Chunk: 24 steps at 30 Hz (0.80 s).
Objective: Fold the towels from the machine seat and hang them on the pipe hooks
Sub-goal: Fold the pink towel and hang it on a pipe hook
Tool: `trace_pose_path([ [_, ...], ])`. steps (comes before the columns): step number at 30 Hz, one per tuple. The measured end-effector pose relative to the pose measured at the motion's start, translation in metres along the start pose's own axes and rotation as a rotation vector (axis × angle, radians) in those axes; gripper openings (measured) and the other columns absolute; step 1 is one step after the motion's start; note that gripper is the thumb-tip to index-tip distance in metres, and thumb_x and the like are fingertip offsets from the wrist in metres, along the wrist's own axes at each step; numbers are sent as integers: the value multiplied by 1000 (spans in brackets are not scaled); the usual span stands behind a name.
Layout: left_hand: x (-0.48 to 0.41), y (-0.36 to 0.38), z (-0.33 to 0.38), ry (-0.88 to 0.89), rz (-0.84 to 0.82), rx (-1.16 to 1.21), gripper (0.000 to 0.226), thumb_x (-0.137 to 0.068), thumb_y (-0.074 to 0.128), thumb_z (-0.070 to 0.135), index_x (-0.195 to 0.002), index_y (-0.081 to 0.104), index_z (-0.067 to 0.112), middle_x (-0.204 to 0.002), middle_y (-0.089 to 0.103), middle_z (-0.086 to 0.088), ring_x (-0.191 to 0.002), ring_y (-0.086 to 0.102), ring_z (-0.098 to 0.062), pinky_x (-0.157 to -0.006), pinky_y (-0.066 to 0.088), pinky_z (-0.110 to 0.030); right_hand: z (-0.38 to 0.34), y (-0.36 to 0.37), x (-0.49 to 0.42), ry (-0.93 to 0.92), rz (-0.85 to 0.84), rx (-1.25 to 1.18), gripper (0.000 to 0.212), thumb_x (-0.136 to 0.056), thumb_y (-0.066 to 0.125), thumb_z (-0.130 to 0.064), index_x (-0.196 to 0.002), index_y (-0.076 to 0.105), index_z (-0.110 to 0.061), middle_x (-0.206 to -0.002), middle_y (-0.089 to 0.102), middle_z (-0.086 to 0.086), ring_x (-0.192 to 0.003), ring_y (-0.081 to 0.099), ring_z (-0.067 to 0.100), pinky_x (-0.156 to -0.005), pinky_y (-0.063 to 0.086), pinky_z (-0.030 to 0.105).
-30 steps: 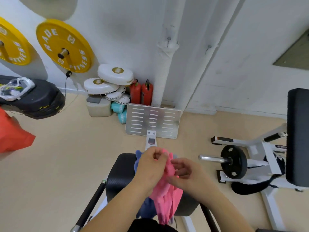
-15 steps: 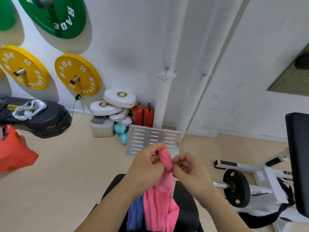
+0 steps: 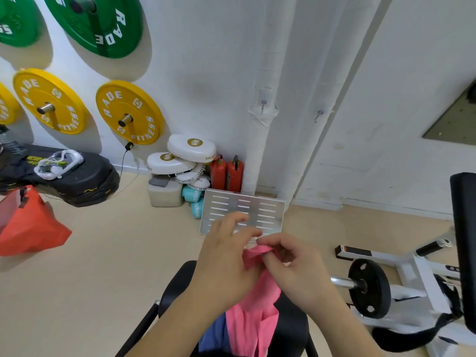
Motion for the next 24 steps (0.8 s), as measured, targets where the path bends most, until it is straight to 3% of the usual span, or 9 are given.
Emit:
trace_pose_path([
  [2, 1, 3, 14, 8, -128, 171, 35, -77, 63, 14, -105, 68, 34, -107, 65, 17, -101, 60, -4, -85, 52, -27, -6, 3, 0, -26, -27, 30, 30, -82, 68, 5, -83, 78, -23, -81, 75, -10, -80, 70, 6, -71, 52, 15],
  [4, 3, 4, 10, -169, -222, 445, 33, -81, 62, 6, -101, 71, 32, -88, 74, 6, -82, 71, -14, -75, 60, -40, -4, -4, -2, 30, 37, -90, 24, -81, 76, -1, -90, 74, -22, -79, 73, -6, -62, 63, 2, -61, 51, 15],
  [6, 7, -3, 1, -335, -199, 603, 25, -87, 66, 3, -95, 75, 25, -77, 75, -10, -69, 72, -29, -68, 62, -48, 12, -10, -2, 118, 20, -178, 36, -76, 89, -16, -102, 66, -25, -85, 71, 0, -59, 57, 10, -61, 53, 25],
  [10, 11, -17, -12, -441, -131, 786, 18, -91, 72, 8, -92, 81, 24, -90, 80, -5, -89, 76, -20, -83, 62, -38, 56, 7, 13, 264, -382, -25, 39, -72, 89, -39, -107, 74, -30, -102, 78, -2, -95, 73, 18, -90, 60, 44],
  [12, 11, -23, -19, -492, -81, 885, 15, -90, 72, 9, -92, 81, 21, -95, 79, -10, -94, 75, -23, -88, 61, -42, 79, 13, 23, 314, -447, 85, 26, -78, 81, -40, -102, 76, -33, -99, 79, -5, -94, 74, 16, -90, 59, 46],
  [14, 8, -31, -29, -520, -37, 896, 18, -91, 68, 6, -93, 81, 18, -96, 79, -14, -96, 74, -28, -88, 59, -44, 92, 8, 26, 347, -392, 106, 7, -86, 76, -31, -93, 77, -33, -87, 76, -9, -83, 70, 10, -81, 58, 36],
  [16, 3, -39, -44, -536, -14, 838, 28, -91, 62, 1, -90, 83, 20, -91, 79, -8, -92, 73, -26, -86, 57, -42, 97, -5, 22, 401, -321, 39, 12, -92, 73, -19, -85, 79, -26, -76, 69, -5, -74, 59, 10, -70, 47, 28],
  [20, -18, -56, -75, -519, 27, 602, 33, -87, 66, 3, -83, 82, 32, -80, 78, 8, -75, 68, -7, -76, 56, -33, 71, -35, -5, 378, -243, -9, 10, -89, 77, -11, -82, 81, -16, -74, 70, 14, -66, 57, 18, -56, 44, 30],
  [24, -58, -99, -69, -348, 139, 513, 21, -88, 73, 8, -93, 81, 26, -86, 76, 9, -78, 65, -1, -77, 55, -24, 11, -76, -58, 247, 98, -33, 11, -82, 80, -5, -78, 80, -15, -75, 73, 17, -58, 61, 21, -44, 52, 26],
])
Point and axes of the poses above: each hand's wrist, its own x-axis away from the middle knuckle, its own y-axis out of the palm, z = x × y, the point moved 7 cm from there along -x, towards the middle knuckle
